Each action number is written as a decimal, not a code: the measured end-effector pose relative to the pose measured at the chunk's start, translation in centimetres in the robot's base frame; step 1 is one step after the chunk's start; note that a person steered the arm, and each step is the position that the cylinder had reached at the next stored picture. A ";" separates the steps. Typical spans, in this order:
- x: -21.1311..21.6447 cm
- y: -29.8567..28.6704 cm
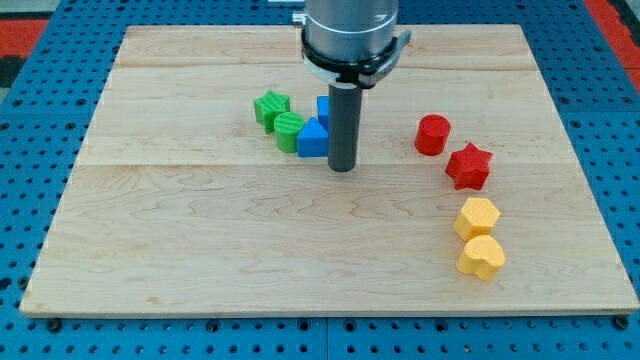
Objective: Point your arm at the bottom side of the green circle
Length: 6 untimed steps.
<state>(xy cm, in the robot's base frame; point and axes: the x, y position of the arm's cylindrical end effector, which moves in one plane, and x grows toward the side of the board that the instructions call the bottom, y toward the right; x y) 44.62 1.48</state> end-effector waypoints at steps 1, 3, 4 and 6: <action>0.0 -1.6; 0.0 -4.1; 0.0 -4.8; 0.0 -5.7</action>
